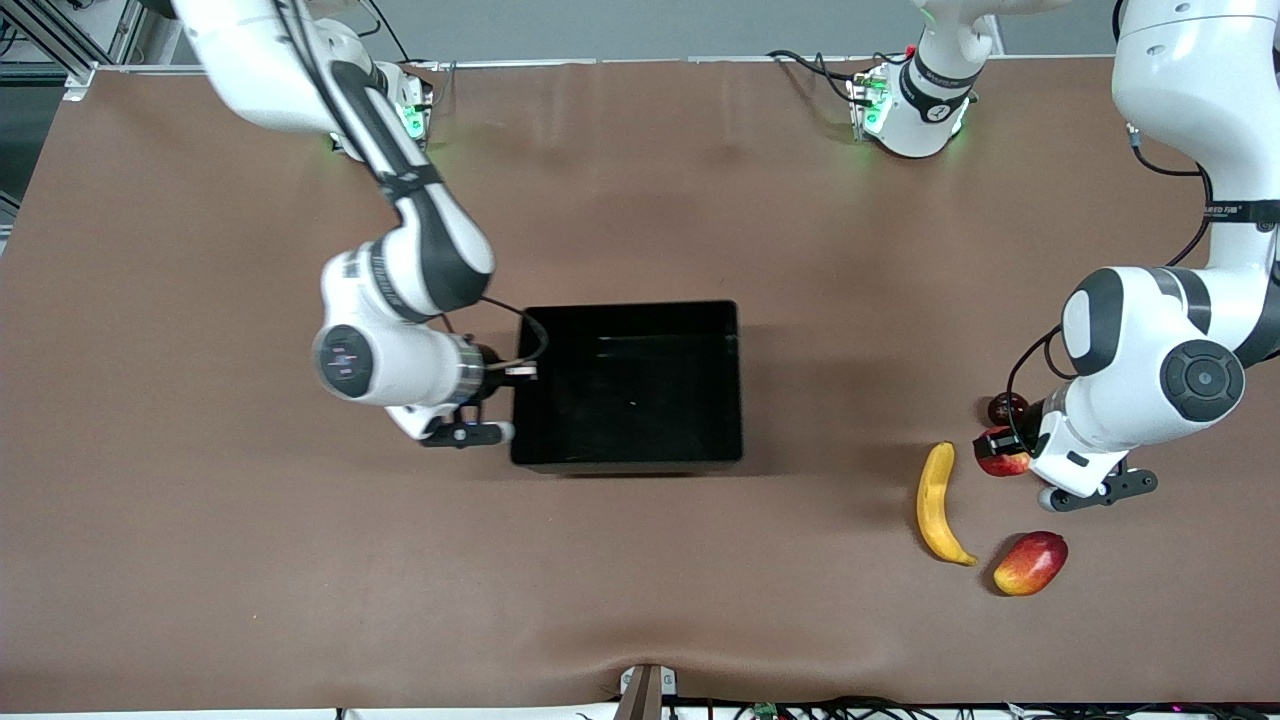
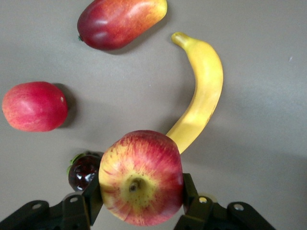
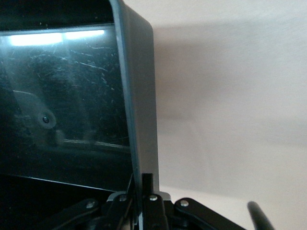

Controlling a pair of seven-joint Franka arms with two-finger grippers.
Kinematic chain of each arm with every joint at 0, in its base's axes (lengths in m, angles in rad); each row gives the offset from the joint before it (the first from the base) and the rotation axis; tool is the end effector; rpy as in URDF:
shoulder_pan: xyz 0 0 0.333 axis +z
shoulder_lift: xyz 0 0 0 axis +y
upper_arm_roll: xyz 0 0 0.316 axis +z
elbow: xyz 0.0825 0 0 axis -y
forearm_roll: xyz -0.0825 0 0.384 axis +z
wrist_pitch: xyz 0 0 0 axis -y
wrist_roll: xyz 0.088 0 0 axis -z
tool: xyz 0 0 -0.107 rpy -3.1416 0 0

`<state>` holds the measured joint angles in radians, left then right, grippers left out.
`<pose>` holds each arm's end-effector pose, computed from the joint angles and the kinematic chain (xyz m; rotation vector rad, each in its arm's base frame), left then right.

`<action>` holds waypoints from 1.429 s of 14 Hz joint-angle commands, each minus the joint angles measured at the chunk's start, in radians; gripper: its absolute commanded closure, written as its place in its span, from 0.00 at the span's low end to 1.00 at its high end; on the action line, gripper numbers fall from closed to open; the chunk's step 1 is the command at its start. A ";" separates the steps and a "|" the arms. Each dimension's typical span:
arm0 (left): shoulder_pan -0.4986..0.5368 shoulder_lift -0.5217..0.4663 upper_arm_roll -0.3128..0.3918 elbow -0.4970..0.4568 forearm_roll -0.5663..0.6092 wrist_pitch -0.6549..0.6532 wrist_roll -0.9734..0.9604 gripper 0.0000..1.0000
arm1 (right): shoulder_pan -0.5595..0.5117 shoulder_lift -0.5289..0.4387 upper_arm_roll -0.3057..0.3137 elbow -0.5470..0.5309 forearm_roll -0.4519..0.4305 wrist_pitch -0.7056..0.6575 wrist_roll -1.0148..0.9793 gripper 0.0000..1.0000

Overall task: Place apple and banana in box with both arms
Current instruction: 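Hold the apple while the right gripper pushes the black box toward the fruit, then lift the apple with the left gripper while the right gripper withdraws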

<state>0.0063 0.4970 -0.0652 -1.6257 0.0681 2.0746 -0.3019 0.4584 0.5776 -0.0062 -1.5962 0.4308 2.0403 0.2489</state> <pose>0.6755 -0.0311 0.3298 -3.0873 -0.3345 0.0637 0.6018 0.3187 0.2892 -2.8208 0.0268 0.3554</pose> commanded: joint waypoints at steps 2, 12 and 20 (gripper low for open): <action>0.006 -0.031 -0.005 -0.028 0.021 -0.016 -0.010 1.00 | 0.095 0.070 -0.012 0.024 0.042 0.121 0.049 1.00; 0.004 -0.054 -0.030 -0.023 0.019 -0.067 -0.046 1.00 | 0.019 0.094 -0.038 0.310 -0.027 -0.211 0.098 0.00; -0.003 -0.077 -0.099 -0.023 0.021 -0.102 -0.169 1.00 | -0.249 0.003 -0.046 0.498 -0.069 -0.566 0.093 0.00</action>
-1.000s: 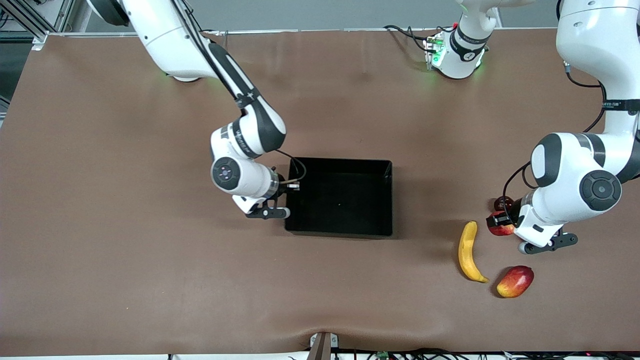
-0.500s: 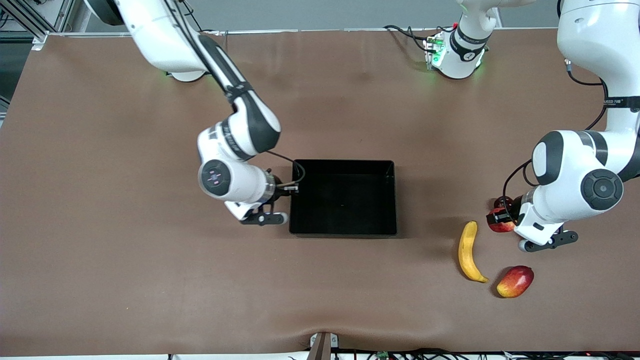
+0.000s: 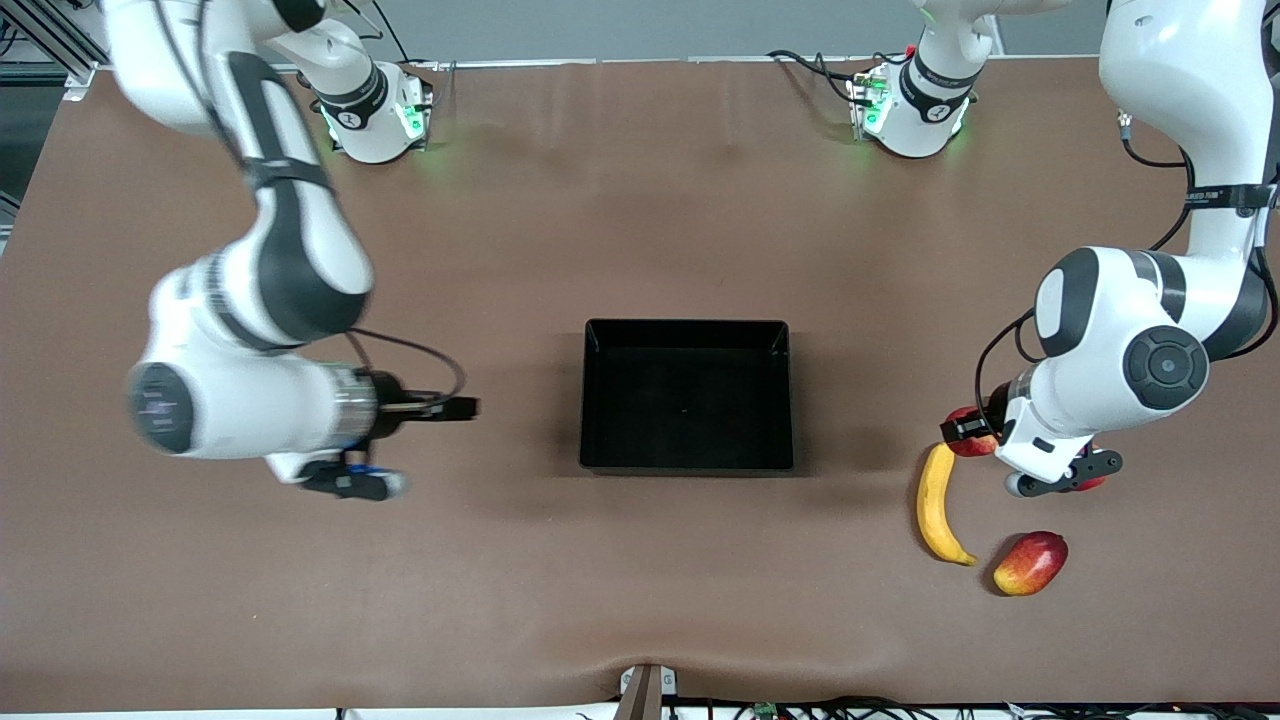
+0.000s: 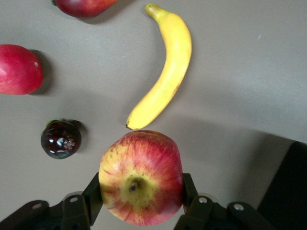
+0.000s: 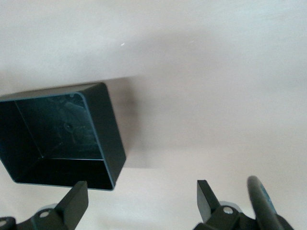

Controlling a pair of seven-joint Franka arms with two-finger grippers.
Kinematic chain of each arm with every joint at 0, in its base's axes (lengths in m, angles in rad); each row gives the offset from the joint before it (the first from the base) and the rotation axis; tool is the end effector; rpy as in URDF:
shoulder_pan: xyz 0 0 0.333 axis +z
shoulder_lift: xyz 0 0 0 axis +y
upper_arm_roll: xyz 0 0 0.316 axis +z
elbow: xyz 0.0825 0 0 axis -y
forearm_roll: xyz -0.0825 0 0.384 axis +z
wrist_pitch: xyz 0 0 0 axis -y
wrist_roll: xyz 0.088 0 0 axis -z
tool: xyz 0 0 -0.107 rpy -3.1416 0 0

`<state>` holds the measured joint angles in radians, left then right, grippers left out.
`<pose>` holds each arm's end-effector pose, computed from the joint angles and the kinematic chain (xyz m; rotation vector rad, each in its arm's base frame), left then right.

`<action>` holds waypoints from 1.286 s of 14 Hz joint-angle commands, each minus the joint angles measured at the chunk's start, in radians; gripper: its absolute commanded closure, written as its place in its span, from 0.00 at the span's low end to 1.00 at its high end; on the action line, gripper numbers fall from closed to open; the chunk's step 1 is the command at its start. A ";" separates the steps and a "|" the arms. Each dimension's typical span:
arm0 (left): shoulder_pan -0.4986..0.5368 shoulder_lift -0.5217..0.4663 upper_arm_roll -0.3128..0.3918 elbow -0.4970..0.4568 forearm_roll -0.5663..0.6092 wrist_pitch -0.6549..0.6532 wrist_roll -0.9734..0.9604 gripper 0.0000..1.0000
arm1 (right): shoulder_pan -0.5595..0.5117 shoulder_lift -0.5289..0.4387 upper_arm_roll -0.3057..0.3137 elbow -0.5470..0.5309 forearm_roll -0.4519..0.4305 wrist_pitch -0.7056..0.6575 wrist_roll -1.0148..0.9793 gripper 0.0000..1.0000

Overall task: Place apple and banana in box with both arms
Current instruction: 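Lift the apple with the left gripper while the right gripper withdraws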

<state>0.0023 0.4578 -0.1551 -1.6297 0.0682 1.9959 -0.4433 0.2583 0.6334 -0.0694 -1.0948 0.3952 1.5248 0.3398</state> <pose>0.6606 -0.0857 0.3504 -3.0925 -0.4240 0.1315 0.6875 0.1894 0.4450 -2.8153 0.2310 0.4103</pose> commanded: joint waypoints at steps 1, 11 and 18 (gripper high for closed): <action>-0.007 -0.039 -0.009 -0.019 0.021 -0.023 -0.037 1.00 | -0.080 -0.076 0.017 -0.004 -0.042 -0.081 0.002 0.00; -0.154 -0.010 -0.009 -0.013 0.021 -0.045 -0.253 1.00 | -0.260 -0.446 0.022 -0.150 -0.303 -0.195 -0.208 0.00; -0.326 0.004 -0.011 0.031 0.021 -0.036 -0.397 1.00 | -0.251 -0.745 0.029 -0.537 -0.412 -0.034 -0.297 0.00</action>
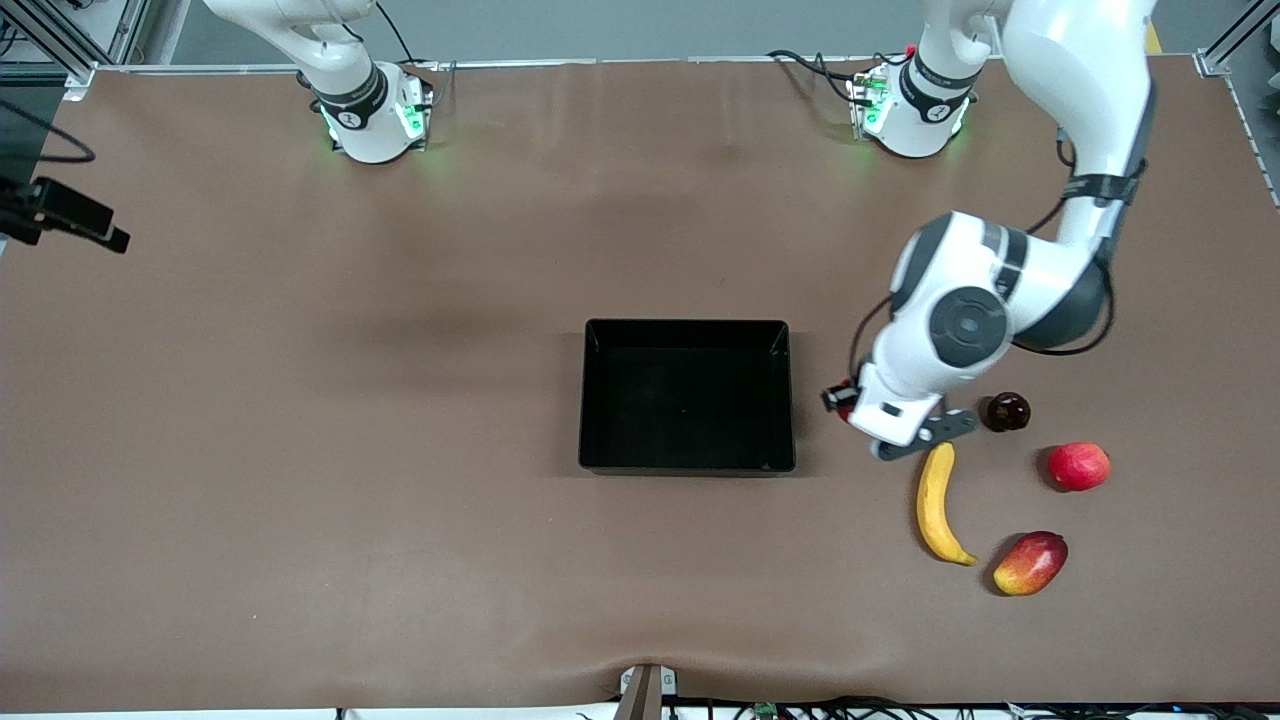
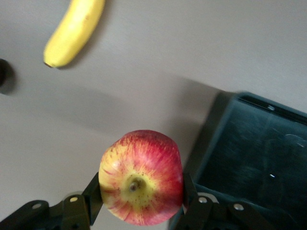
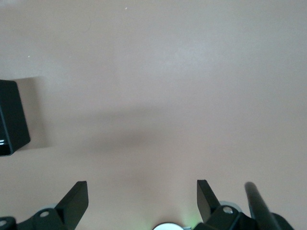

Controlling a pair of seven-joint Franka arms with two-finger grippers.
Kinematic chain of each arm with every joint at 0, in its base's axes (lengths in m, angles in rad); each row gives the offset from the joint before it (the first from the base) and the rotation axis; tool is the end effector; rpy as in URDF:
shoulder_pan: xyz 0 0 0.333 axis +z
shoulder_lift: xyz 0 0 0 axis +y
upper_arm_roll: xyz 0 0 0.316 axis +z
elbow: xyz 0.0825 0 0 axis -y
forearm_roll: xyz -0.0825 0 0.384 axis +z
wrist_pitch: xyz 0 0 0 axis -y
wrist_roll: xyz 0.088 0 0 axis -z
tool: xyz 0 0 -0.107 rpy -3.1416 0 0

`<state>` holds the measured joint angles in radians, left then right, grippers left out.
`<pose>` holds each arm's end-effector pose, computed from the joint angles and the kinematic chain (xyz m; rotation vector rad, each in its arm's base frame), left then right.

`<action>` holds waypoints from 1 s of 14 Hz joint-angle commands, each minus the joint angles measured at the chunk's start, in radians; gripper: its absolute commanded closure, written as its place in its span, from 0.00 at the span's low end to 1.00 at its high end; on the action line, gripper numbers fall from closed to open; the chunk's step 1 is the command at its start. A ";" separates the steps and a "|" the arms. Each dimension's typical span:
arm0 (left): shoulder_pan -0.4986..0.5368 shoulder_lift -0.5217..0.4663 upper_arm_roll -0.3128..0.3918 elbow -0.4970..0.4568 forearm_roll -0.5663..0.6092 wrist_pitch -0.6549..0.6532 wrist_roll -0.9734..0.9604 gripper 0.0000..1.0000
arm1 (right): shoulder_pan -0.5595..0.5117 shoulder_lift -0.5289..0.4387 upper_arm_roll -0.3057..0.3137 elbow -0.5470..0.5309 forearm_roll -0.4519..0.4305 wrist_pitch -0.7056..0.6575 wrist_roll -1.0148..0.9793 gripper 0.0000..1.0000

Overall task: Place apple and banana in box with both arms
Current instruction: 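Carry the apple over the black box with the left gripper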

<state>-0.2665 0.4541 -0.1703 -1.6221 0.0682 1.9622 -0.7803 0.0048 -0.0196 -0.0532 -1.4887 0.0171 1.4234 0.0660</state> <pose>0.6087 -0.2651 0.3543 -3.0470 -0.5027 0.1477 0.5324 -0.0241 0.6607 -3.1183 0.1752 0.0717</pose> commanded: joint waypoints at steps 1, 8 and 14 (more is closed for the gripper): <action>-0.081 0.015 0.005 0.028 0.021 0.004 -0.068 1.00 | 0.006 -0.091 0.015 -0.133 -0.034 0.052 -0.055 0.00; -0.174 0.104 0.006 0.031 0.019 0.130 -0.197 1.00 | -0.055 -0.077 0.006 -0.108 -0.026 0.045 -0.098 0.00; -0.210 0.189 0.009 0.025 0.022 0.178 -0.272 1.00 | -0.048 -0.077 0.012 -0.094 -0.010 0.034 -0.097 0.00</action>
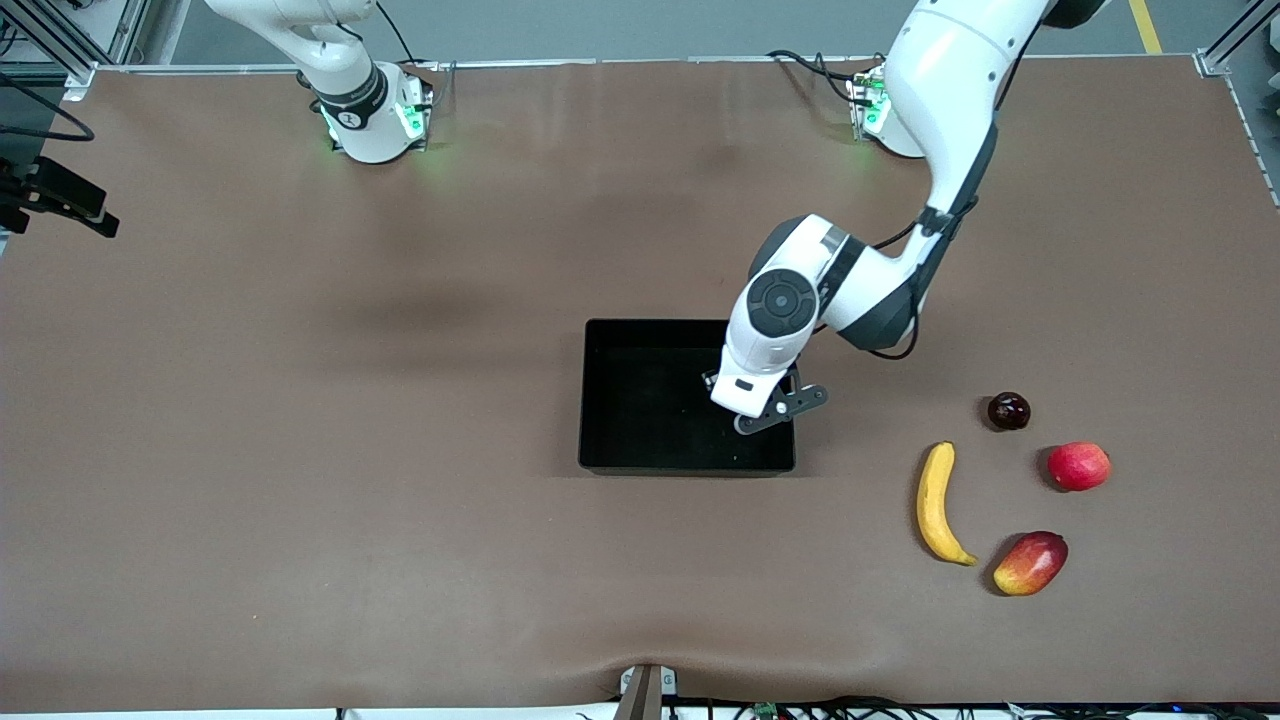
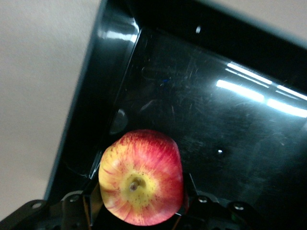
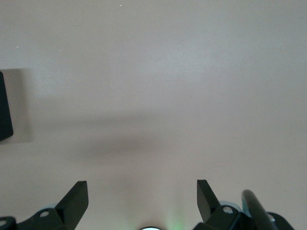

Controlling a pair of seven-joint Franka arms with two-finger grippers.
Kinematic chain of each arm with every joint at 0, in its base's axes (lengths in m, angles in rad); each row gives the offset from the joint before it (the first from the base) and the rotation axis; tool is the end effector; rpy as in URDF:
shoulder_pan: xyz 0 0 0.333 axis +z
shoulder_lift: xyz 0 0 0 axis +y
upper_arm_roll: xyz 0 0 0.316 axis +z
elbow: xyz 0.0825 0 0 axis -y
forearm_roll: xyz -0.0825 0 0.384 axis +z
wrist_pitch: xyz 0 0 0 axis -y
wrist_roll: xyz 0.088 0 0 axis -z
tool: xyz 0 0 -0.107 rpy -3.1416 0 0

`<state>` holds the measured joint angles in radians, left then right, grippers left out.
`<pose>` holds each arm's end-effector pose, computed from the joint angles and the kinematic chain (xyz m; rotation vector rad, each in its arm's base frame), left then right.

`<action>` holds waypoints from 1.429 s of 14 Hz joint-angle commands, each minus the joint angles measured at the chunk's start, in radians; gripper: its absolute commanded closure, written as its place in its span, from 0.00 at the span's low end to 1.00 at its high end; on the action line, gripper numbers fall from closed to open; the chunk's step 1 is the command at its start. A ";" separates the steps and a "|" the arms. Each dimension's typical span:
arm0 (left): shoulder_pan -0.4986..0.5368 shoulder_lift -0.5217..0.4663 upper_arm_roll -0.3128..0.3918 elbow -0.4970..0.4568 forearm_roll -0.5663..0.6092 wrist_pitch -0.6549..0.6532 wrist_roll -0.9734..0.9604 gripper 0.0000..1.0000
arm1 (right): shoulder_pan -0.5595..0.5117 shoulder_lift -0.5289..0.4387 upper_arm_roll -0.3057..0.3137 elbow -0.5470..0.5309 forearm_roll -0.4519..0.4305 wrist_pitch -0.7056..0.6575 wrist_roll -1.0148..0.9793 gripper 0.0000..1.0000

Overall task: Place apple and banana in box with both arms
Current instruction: 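Carry the apple over the black box with the left gripper, then open the left gripper to drop the apple into the box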

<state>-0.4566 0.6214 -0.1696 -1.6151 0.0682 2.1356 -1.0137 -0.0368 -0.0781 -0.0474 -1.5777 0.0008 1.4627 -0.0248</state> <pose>0.5619 -0.3855 0.2591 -3.0470 -0.5780 0.1465 0.5168 -0.0446 0.6539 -3.1332 0.0926 0.0575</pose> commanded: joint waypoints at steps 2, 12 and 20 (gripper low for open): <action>-0.022 0.049 0.007 0.018 0.022 0.035 -0.048 1.00 | -0.015 -0.019 0.001 -0.004 0.036 -0.007 -0.006 0.00; -0.033 0.040 0.012 0.017 0.021 0.043 -0.079 0.00 | -0.014 -0.017 0.001 -0.002 0.042 -0.013 -0.004 0.00; 0.162 -0.189 0.016 0.066 0.021 -0.164 0.280 0.00 | -0.008 -0.017 0.001 0.005 0.050 -0.013 -0.004 0.00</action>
<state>-0.3620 0.4454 -0.1483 -1.5560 0.0741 2.0071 -0.8616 -0.0376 -0.0784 -0.0500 -1.5749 0.0262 1.4603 -0.0248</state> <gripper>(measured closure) 0.000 0.000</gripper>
